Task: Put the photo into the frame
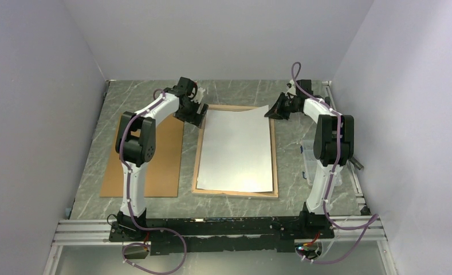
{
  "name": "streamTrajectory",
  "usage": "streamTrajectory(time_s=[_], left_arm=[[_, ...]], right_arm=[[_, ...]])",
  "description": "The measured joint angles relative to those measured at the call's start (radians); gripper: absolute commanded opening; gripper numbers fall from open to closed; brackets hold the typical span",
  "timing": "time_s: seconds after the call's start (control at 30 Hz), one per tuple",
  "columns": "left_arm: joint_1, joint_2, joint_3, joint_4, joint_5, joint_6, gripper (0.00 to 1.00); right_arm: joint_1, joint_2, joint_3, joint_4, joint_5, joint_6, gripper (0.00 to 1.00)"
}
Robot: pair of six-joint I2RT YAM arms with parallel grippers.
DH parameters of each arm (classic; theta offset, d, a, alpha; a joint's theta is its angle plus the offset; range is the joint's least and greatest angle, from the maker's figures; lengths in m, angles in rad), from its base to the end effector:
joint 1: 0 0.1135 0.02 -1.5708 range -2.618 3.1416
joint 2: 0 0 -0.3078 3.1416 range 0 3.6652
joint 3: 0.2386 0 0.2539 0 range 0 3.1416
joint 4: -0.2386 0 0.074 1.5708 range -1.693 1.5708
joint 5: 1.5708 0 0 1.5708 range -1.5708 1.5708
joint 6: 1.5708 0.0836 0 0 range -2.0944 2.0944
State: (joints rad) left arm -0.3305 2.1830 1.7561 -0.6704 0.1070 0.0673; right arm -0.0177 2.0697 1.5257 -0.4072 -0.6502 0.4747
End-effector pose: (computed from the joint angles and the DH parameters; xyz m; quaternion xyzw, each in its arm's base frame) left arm 0.4870 -0.1765 0.1780 0.2041 0.9491 -0.0823 0.2254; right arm 0.4919 0.0419 0.1930 0.1255 0.8990 0.3617 0.2125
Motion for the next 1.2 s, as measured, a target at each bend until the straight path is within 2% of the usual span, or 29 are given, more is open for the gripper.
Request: streamTrajectory(time_s=[0.4,0.5,0.67,0.77,0.83,1.07,1.2], left_arm=[[0.0,-0.03,-0.012,-0.008,0.0,0.0,0.94],[0.0,-0.041,-0.013,-0.011,0.0,0.0,0.94],[0.011,-0.066,-0.013,-0.032,0.001,0.0,0.94],[0.023,-0.079,-0.013,-0.044,0.001,0.001,0.94],[0.034,-0.085,-0.013,-0.053,0.001,0.002,0.94],[0.111,-0.116,-0.013,-0.109,0.006,0.008,0.94],[0.177,-0.159,-0.013,-0.147,0.008,0.018,0.94]], right_arm=[[0.005,-0.03,-0.069,0.106,0.015,0.044,0.0],[0.007,-0.03,-0.069,0.113,0.018,0.043,0.03],[0.022,-0.03,-0.069,0.117,0.041,0.043,0.18],[0.036,-0.03,-0.069,0.116,0.062,0.039,0.47],[0.043,-0.03,-0.069,0.11,0.08,0.036,0.61],[0.077,-0.063,-0.066,0.035,0.215,0.007,0.84],[0.108,-0.106,-0.035,-0.038,0.37,-0.013,0.98]])
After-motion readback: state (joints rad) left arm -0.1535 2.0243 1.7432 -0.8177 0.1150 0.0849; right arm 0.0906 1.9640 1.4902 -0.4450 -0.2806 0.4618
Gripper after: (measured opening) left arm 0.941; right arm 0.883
